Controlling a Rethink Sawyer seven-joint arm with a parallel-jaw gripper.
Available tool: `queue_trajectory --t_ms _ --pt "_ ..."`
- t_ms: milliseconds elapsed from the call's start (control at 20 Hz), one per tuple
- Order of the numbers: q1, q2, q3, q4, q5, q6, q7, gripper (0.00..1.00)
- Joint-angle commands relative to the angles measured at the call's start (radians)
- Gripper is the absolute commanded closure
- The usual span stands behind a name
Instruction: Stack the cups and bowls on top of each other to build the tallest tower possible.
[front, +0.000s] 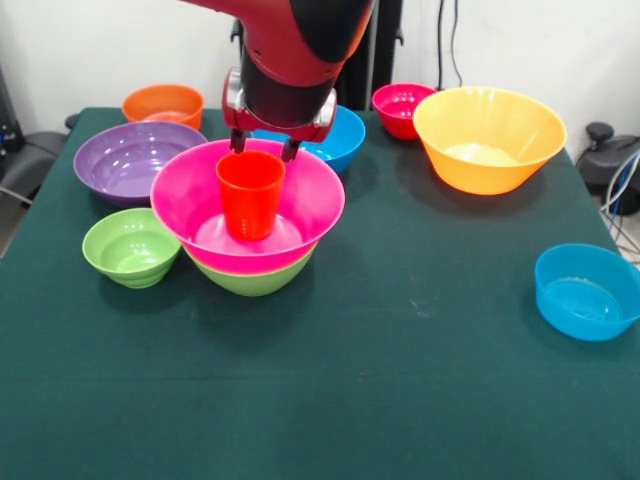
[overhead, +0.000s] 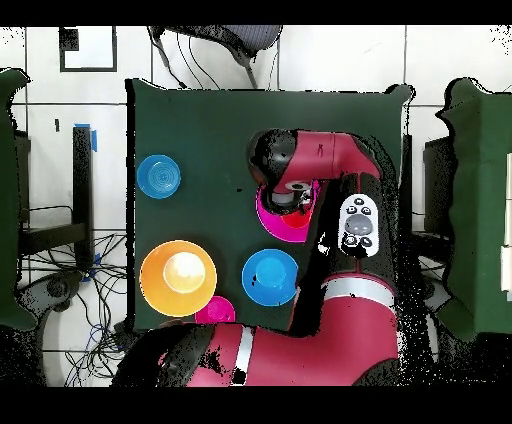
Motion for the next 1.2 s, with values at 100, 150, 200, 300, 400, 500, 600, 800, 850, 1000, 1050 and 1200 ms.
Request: queue_trajectory --t_ms 100,150,200,300,400,500,600,800,850,1000,1050,1200 --pt "-0.004 0.018 0.108 0.04 0.065 0.057 0.018 0.0" --pt "-0.001 0.016 0.109 0.038 0.071 0.065 0.022 0.0" --pt "0.0 0.016 0.11 0.035 0.078 0.069 0.024 0.0" --pt "0.005 0.013 0.109 0.032 0.092 0.081 0.033 0.0" --pt "0.008 0.01 0.109 0.032 0.111 0.093 0.041 0.0" --pt "0.01 0.012 0.109 0.026 0.123 0.099 0.042 0.0" --pt "0.011 0.01 0.11 0.032 0.146 0.109 0.051 0.0" --pt "0.013 0.005 0.117 0.042 0.186 0.121 0.061 0.0" --pt "0.013 0.005 0.118 0.044 0.199 0.13 0.067 0.0" --pt "0.01 0.008 0.125 0.048 0.237 0.147 0.075 0.0" --pt "0.01 0.01 0.127 0.05 0.248 0.154 0.076 0.0" --pt "0.013 0.011 0.128 0.053 0.277 0.167 0.082 0.0"
